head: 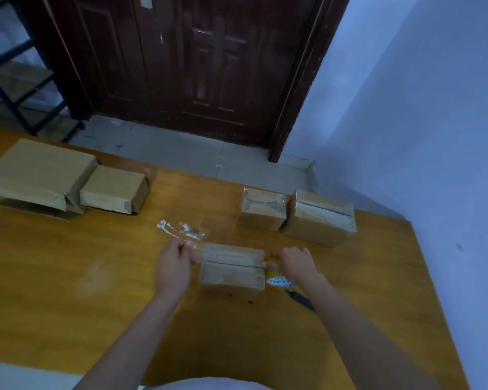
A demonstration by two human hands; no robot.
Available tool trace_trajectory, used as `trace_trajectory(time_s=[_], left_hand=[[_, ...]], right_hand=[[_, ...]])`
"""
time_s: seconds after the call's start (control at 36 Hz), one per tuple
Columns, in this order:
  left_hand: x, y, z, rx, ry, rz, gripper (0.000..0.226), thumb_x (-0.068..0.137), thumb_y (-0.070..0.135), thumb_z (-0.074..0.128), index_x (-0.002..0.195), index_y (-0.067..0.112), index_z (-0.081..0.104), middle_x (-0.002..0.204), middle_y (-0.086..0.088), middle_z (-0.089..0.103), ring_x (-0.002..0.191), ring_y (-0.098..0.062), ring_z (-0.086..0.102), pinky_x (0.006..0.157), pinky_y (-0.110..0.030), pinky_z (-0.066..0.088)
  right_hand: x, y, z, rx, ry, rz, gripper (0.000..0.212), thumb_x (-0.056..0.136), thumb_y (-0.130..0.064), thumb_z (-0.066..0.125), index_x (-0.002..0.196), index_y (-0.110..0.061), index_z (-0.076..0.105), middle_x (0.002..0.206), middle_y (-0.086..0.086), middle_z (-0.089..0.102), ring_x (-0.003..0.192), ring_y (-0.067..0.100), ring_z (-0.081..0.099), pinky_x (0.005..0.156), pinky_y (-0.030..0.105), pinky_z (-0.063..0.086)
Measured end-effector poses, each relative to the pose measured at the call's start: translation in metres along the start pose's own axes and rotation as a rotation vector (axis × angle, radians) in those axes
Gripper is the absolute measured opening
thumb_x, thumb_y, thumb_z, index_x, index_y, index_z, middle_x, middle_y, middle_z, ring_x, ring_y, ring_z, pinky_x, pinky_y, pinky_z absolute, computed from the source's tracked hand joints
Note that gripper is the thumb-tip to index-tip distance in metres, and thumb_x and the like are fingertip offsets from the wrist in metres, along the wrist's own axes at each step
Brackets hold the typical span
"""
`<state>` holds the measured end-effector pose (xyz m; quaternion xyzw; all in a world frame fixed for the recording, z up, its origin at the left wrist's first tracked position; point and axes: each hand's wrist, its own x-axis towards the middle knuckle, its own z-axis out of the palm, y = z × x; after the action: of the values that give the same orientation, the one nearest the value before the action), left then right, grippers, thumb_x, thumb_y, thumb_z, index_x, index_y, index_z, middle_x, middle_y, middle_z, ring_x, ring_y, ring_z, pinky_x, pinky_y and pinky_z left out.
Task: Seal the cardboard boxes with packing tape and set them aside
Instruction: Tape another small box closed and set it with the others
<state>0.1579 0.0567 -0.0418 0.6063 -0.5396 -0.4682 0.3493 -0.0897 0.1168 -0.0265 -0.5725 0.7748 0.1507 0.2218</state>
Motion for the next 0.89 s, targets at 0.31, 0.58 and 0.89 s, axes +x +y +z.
trace_trajectory(time_s=[0.31, 0.58, 0.89], left_hand=[[0.009, -0.025, 0.005, -0.024, 0.021, -0.205, 0.03, 0.098, 0.016, 0.05, 0.07, 0.009, 0.05, 0.057, -0.008, 0.05, 0.058, -0.026, 0.048, 0.07, -0.056, 0.048], [0.011, -0.043, 0.007, -0.013, 0.031, -0.24, 0.029, 0.097, 0.02, 0.054, 0.071, 0.008, 0.054, 0.06, -0.011, 0.054, 0.062, -0.029, 0.053, 0.07, -0.055, 0.05], [0.022, -0.067, 0.035, -0.001, -0.103, -0.445, 0.022, 0.097, 0.021, 0.054, 0.087, 0.003, 0.062, 0.095, -0.02, 0.065, 0.094, -0.039, 0.06, 0.081, -0.048, 0.049]], right_hand=[[0.0, -0.001, -0.001, 0.025, -0.029, 0.015, 0.058, 0.089, -0.064, 0.039, 0.131, -0.026, 0.053, 0.118, 0.001, 0.064, 0.112, 0.021, 0.056, 0.101, 0.041, 0.031], [-0.001, -0.002, 0.0, 0.068, -0.024, 0.018, 0.056, 0.089, -0.065, 0.041, 0.128, -0.026, 0.055, 0.118, 0.001, 0.064, 0.11, 0.022, 0.056, 0.099, 0.04, 0.033], [-0.001, -0.001, 0.009, 0.122, -0.008, 0.029, 0.058, 0.089, -0.064, 0.042, 0.13, -0.025, 0.053, 0.125, 0.002, 0.061, 0.116, 0.023, 0.054, 0.102, 0.042, 0.034]])
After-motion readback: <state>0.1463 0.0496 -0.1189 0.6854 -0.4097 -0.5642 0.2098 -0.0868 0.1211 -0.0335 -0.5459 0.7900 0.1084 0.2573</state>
